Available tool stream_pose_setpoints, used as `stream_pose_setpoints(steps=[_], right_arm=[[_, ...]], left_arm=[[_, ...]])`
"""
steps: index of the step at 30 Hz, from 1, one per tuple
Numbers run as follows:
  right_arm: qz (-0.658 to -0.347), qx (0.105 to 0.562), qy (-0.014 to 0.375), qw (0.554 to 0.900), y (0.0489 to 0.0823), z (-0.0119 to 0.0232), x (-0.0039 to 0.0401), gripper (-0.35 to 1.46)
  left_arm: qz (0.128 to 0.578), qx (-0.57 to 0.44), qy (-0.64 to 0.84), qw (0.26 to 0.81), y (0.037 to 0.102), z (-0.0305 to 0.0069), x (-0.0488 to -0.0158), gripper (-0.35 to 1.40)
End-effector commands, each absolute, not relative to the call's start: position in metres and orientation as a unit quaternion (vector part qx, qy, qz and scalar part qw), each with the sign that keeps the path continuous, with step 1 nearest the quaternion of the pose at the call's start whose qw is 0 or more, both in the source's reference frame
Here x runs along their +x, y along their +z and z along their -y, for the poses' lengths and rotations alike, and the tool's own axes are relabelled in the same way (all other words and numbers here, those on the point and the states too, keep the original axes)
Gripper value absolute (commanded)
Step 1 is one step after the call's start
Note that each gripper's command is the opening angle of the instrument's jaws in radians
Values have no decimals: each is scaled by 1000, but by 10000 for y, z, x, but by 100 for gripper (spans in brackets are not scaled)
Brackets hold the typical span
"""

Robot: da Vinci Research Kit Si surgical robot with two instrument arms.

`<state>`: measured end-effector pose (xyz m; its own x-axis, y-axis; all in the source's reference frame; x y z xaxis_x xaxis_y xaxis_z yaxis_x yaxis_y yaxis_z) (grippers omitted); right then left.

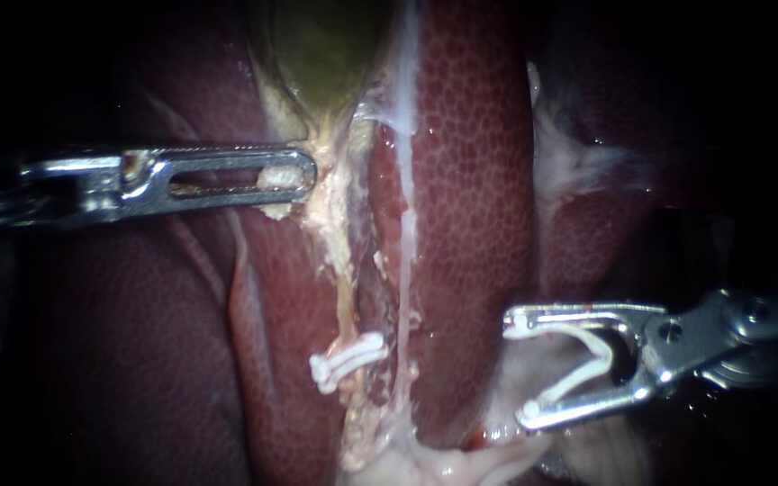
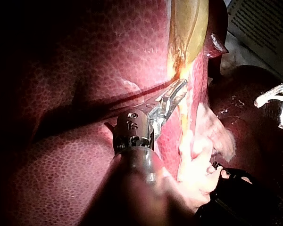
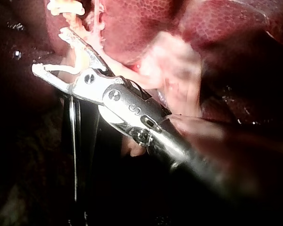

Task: Clipping third clip left tube

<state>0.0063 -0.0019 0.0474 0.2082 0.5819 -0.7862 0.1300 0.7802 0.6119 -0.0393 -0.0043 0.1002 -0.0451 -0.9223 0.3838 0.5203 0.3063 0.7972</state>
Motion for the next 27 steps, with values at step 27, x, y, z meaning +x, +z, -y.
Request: stream_pose_setpoints(steps=[27], right_arm=[[-609,292,158,720,475,19,64,60]], left_arm=[[472,204,-565,645,956,10,-334,-15]])
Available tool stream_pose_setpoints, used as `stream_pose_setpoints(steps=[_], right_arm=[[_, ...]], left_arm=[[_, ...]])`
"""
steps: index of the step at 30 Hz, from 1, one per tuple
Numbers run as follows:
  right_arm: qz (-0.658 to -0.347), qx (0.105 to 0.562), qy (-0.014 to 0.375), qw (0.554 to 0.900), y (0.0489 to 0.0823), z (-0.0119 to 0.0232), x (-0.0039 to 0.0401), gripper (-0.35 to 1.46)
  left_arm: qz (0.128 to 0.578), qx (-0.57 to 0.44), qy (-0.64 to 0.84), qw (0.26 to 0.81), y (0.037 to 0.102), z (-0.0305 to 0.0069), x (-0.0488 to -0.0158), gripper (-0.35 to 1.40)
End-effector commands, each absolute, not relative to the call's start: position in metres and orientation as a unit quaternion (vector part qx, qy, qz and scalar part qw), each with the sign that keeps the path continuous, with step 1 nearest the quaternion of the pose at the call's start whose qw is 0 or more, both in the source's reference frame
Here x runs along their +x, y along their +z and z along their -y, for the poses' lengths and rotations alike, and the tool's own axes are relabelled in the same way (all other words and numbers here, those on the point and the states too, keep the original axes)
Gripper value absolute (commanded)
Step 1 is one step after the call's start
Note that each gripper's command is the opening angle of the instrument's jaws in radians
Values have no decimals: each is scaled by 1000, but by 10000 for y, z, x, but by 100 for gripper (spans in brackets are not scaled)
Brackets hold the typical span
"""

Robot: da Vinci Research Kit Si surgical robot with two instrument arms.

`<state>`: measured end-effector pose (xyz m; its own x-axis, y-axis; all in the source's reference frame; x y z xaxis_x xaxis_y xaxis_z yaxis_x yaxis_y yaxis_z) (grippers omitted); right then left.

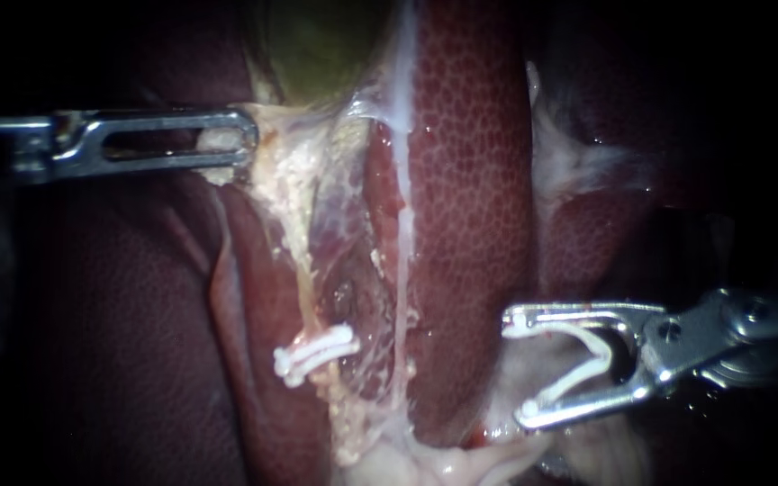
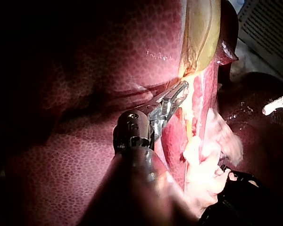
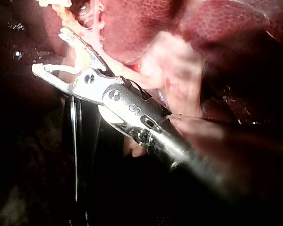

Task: Clipping third clip left tube

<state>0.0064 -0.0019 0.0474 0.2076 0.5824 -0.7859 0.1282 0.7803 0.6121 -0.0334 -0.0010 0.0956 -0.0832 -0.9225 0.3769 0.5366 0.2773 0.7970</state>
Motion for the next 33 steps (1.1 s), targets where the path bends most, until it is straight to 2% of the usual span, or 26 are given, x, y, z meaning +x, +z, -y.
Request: stream_pose_setpoints(steps=[1,17,33], right_arm=[[-609,291,158,720,475,19,64,60],[-610,289,160,720,479,17,71,60],[-624,277,165,712,537,19,155,60]], left_arm=[[473,203,-566,644,953,9,-333,-15],[477,202,-569,639,939,8,-326,-15],[477,201,-570,638,936,9,-329,-15]])
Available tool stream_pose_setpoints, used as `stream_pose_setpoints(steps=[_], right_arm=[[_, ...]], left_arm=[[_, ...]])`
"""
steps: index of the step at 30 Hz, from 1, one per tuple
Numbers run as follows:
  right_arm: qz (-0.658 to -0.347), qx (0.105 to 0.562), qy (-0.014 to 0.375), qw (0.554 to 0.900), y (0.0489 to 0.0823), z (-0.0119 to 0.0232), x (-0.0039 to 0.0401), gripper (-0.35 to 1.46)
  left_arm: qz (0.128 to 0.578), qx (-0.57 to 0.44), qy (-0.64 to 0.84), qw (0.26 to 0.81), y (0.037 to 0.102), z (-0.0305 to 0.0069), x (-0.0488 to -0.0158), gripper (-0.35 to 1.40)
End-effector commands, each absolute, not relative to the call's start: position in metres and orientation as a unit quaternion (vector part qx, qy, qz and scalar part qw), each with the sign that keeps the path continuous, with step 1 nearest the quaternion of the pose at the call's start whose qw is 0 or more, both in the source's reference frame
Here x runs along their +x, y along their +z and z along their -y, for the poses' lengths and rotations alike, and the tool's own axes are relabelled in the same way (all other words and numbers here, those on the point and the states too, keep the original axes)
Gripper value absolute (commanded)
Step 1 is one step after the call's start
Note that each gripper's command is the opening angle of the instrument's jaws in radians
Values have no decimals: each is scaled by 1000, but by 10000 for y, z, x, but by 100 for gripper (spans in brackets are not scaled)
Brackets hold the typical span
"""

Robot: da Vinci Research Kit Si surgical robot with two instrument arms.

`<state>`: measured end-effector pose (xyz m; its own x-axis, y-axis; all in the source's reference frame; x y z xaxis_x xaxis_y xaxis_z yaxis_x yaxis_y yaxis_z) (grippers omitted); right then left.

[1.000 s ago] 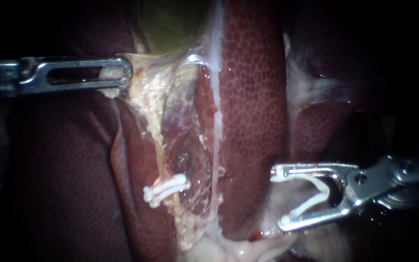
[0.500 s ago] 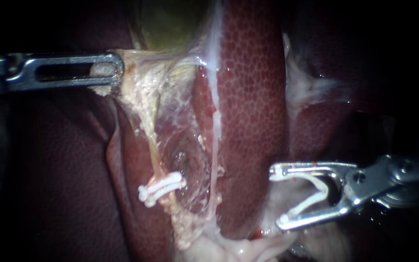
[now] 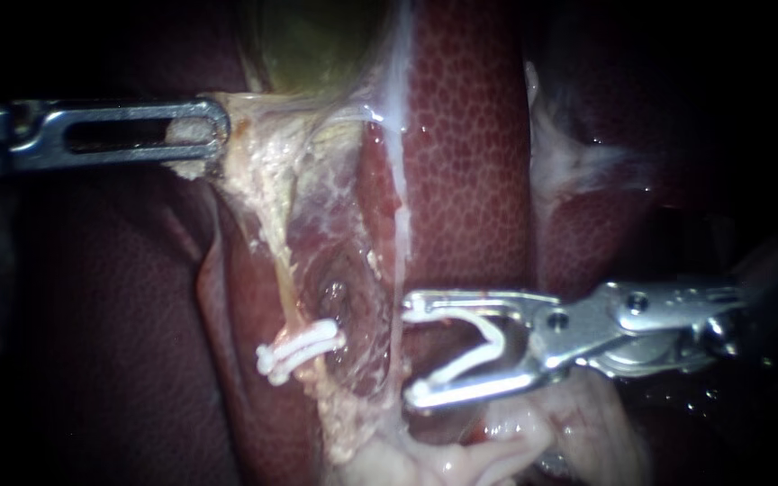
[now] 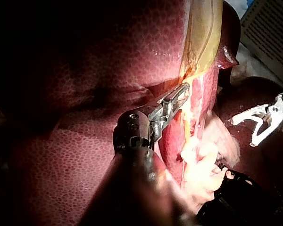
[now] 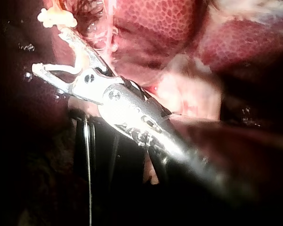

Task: Clipping third clip left tube

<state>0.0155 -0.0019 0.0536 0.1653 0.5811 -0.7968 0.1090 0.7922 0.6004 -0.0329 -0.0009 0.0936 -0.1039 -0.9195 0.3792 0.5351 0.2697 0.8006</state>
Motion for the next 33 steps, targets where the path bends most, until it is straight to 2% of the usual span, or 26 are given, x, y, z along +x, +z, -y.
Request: stream_pose_setpoints(steps=[1,11,15,33], right_arm=[[-624,274,164,713,542,18,158,60],[-621,278,176,711,597,8,194,60],[-620,278,180,712,609,3,202,60],[-621,290,182,705,622,-7,249,60]], left_arm=[[477,201,-570,638,936,9,-329,-15],[477,200,-570,638,936,10,-331,-15],[477,200,-571,638,936,11,-331,-15],[477,199,-571,638,936,12,-333,-15]])
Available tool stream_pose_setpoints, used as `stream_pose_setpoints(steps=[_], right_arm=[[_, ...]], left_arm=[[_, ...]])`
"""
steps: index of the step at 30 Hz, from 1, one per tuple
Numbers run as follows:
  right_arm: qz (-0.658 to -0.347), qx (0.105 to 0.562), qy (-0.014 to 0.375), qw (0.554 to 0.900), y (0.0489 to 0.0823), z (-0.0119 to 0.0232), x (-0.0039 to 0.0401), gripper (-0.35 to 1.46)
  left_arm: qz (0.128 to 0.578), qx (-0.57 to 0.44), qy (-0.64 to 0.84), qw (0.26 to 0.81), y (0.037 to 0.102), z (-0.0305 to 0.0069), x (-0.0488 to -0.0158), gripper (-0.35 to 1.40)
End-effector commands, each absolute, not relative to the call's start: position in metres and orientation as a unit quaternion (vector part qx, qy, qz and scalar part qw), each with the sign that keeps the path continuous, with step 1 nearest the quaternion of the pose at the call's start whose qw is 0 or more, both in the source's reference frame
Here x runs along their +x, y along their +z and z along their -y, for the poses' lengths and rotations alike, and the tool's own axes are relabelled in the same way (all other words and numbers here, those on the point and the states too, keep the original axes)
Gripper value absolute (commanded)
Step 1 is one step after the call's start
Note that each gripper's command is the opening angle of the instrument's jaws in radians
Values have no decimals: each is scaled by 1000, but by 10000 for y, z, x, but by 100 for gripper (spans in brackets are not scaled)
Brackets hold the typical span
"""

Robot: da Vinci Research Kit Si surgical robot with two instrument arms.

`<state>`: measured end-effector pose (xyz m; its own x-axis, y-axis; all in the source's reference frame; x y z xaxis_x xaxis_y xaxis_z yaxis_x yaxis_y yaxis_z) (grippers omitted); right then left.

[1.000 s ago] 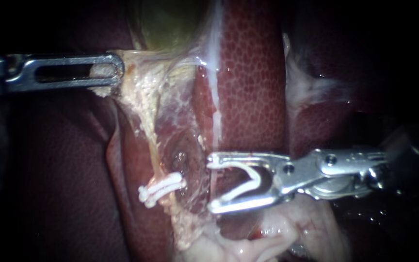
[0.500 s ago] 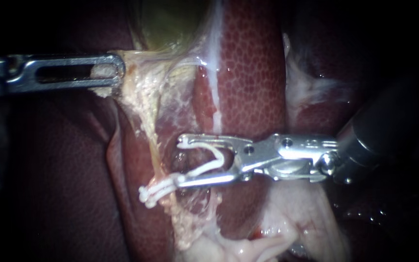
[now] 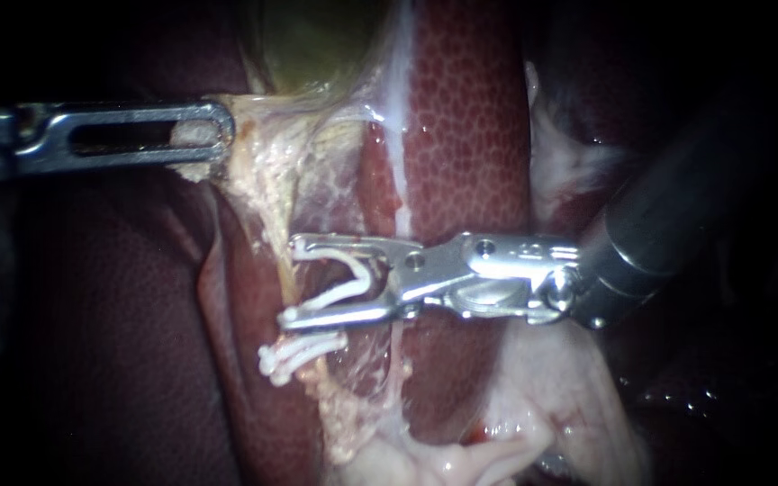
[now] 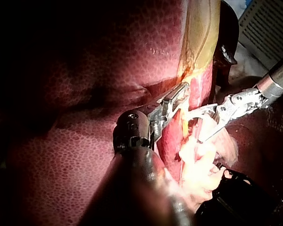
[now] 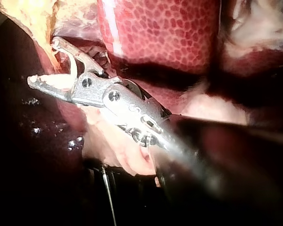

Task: Clipping third clip left tube

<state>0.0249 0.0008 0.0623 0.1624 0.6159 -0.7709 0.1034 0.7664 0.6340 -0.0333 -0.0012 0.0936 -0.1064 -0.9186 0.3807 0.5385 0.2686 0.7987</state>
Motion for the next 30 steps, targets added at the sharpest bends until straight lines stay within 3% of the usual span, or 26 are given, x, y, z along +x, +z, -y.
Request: stream_pose_setpoints(steps=[1,21,30], right_arm=[[-621,293,182,704,623,-7,251,60],[-621,371,160,671,628,-12,283,60],[-625,376,157,665,631,-15,291,58]], left_arm=[[477,199,-571,638,936,12,-333,-15],[477,199,-571,638,935,12,-334,-15],[476,197,-572,638,934,13,-335,-15]])
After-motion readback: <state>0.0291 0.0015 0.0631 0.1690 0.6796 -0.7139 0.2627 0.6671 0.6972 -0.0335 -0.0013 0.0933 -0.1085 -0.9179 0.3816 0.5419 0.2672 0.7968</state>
